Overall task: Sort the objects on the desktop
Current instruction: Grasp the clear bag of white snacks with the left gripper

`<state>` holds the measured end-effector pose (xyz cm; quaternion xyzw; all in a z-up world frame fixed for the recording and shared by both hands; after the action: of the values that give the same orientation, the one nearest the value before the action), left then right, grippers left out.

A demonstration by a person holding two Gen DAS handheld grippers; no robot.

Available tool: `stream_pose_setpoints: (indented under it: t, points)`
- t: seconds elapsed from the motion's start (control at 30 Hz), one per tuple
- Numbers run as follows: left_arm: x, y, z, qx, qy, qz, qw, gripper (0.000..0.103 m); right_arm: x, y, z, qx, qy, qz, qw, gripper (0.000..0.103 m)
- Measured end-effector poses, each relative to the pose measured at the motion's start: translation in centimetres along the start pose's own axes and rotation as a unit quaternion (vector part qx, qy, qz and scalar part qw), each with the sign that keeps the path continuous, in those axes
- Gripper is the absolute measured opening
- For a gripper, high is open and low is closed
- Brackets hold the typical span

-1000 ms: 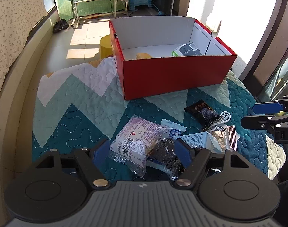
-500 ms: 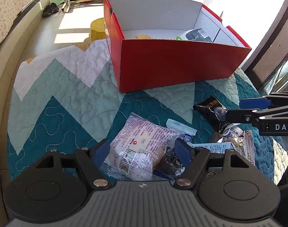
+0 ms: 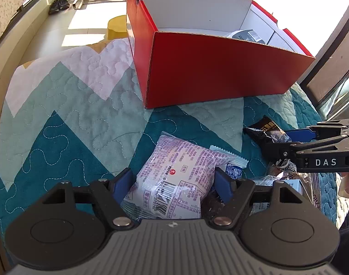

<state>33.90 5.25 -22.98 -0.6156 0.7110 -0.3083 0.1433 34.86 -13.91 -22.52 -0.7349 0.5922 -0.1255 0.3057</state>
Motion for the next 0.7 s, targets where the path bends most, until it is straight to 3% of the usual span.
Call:
stream_pose_setpoints:
  t: [0.1,0.4,0.7]
  points:
    - [0.0,0.0,0.2,0.000,0.002,-0.003,1.0000,0.072,0.0,0.1,0.1,0.001,0.000,-0.002,1.000,0.052]
    - [0.2,0.0,-0.1,0.004,-0.001,-0.004,1.0000,0.062,-0.5,0.2,-0.4,0.004,-0.003,-0.004,1.000,0.039]
    - [0.0,-0.6,-1.1,0.011,-0.020,-0.015,0.9996,0.057,-0.7,-0.3,-1.8,0.018,0.003,-0.001,1.000,0.037]
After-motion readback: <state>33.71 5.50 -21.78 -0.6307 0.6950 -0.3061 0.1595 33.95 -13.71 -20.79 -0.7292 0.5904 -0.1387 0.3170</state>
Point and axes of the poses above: each gripper's, at about its wrist camera, not at the fingertips, and z roughly the way its jaws point, x to its right, y to its underside, the point moved 8 cm from there along z, roughly the way its jaws point, and after that the axes turned 10 degrees about x, right-handed, at the moved point
